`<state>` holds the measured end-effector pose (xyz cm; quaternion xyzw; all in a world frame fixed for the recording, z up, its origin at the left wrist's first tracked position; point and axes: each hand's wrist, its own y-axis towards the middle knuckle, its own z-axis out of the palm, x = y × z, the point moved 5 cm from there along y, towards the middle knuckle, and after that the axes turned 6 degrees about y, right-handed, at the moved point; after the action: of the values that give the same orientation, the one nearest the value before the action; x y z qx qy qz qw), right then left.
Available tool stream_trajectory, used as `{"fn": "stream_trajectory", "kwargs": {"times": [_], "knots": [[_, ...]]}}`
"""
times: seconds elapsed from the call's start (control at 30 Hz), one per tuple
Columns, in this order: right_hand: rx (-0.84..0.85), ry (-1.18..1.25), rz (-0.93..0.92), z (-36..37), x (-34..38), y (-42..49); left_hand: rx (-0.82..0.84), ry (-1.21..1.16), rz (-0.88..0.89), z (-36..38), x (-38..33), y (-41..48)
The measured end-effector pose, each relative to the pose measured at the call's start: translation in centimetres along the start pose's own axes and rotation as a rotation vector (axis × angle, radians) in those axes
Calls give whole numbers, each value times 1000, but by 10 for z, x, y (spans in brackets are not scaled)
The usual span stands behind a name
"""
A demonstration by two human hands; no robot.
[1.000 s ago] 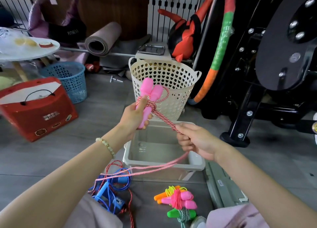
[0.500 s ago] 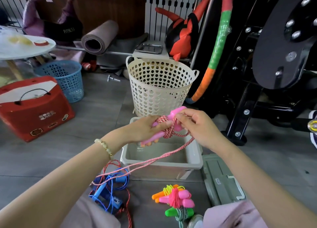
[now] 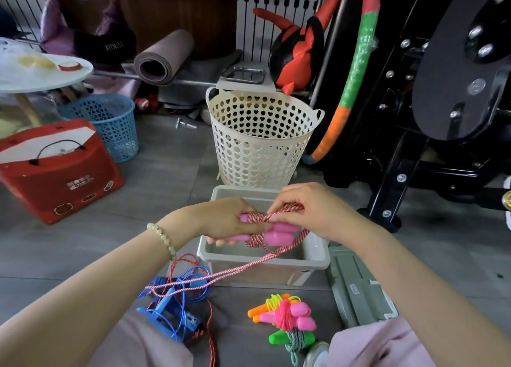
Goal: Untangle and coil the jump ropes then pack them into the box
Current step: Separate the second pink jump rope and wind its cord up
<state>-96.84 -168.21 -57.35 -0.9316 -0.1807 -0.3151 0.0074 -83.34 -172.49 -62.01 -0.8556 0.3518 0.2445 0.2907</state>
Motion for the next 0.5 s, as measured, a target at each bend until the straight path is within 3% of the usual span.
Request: {"fn": "stream_trajectory", "kwargs": {"times": [0.1, 0.3, 0.37, 0.5], "knots": [[19, -4, 37, 2, -3, -1, 46, -9, 10, 6, -5, -2], [327, 738, 274, 24, -12, -11, -1, 134, 232, 20, -29, -12], [371, 954, 292, 28, -11, -13, -12, 67, 294, 19, -40, -18], [281, 1198, 288, 21, -4, -18, -18, -184, 348, 9, -48, -28]]}}
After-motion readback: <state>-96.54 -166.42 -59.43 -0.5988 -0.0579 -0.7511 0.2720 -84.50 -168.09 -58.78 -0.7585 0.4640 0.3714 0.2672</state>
